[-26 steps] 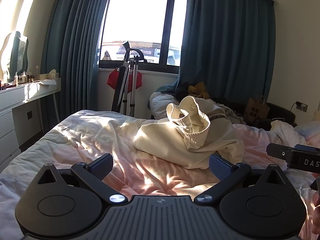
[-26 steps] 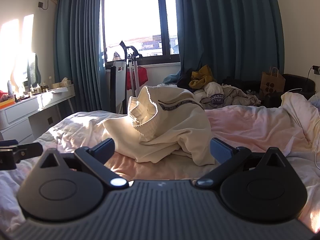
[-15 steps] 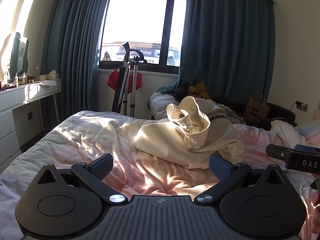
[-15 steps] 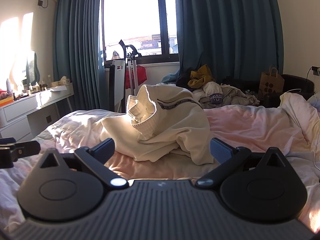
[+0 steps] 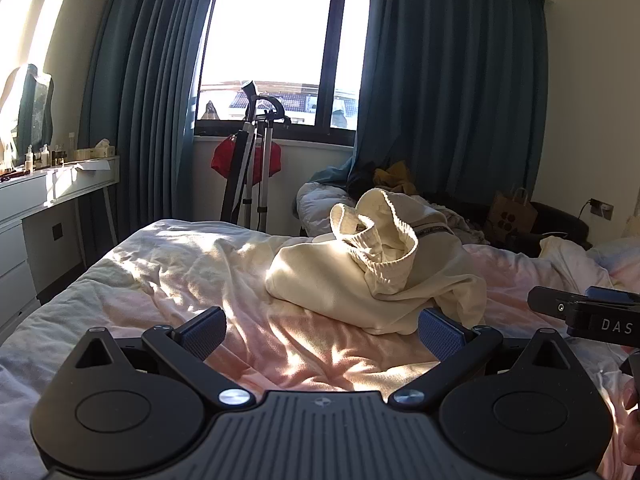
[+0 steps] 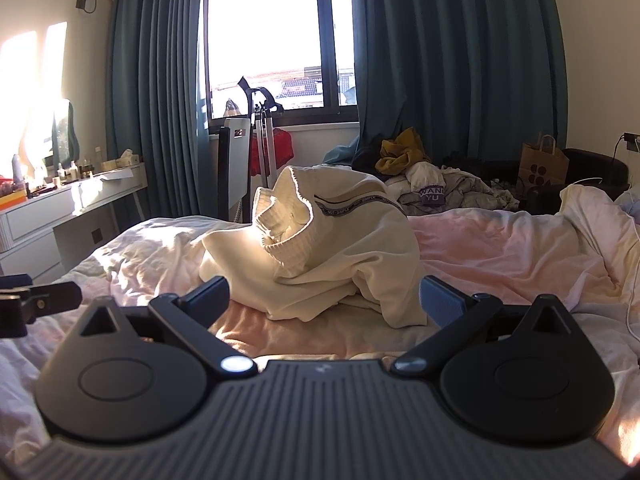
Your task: Fold clothes
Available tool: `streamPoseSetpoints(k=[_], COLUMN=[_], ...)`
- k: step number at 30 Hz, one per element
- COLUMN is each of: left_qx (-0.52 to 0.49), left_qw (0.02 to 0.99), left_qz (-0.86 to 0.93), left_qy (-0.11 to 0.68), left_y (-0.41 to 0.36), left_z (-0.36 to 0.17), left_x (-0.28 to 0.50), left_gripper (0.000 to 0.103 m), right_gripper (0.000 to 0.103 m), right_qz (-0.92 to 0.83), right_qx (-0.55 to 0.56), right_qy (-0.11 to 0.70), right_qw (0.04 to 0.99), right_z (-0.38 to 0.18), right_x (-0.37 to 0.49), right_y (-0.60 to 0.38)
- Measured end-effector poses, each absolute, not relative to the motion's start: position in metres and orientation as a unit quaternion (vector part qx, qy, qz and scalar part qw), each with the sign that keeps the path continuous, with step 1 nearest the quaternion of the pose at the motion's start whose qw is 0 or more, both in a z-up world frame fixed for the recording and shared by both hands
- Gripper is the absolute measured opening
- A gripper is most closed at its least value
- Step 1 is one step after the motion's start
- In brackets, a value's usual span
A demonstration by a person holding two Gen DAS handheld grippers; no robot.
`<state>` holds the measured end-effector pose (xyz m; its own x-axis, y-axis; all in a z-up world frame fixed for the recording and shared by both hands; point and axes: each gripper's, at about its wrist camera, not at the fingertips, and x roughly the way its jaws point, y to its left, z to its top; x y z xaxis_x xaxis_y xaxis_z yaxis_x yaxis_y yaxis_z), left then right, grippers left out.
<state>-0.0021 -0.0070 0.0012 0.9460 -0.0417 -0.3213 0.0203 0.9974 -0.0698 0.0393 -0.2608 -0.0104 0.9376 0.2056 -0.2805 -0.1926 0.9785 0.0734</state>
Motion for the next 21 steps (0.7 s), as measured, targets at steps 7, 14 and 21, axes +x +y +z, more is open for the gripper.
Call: streamPoseSetpoints(k=[7, 14, 21], left_qx=[-0.024, -0.026, -0.033], left_qw=[0.986, 0.986, 0.986], left_qz=[-0.02, -0.016, -0.016], left_qy=[0.164, 0.162, 0.162], left_y=[-0.0108, -0.011, -0.0084], left_z=[0.0007, 0.0016, 0.0002], left_x=[-0.0032, -0.0027, -0.0019], left_gripper=[0.103, 0.103, 0.102], right_gripper=[0.103, 0.103, 0.103], right_qz=[0.103, 0.102, 0.101], right_qx=[0.02, 0.021, 0.023], right_qy=[0.146, 0.147, 0.147], right_qw=[0.984, 0.984, 0.984], right_z=[-0.0096, -0.0098, -0.0106], right_x=[0.0398, 0.0404, 0.0404], right_y=[-0.2591, -0.2592, -0.2598])
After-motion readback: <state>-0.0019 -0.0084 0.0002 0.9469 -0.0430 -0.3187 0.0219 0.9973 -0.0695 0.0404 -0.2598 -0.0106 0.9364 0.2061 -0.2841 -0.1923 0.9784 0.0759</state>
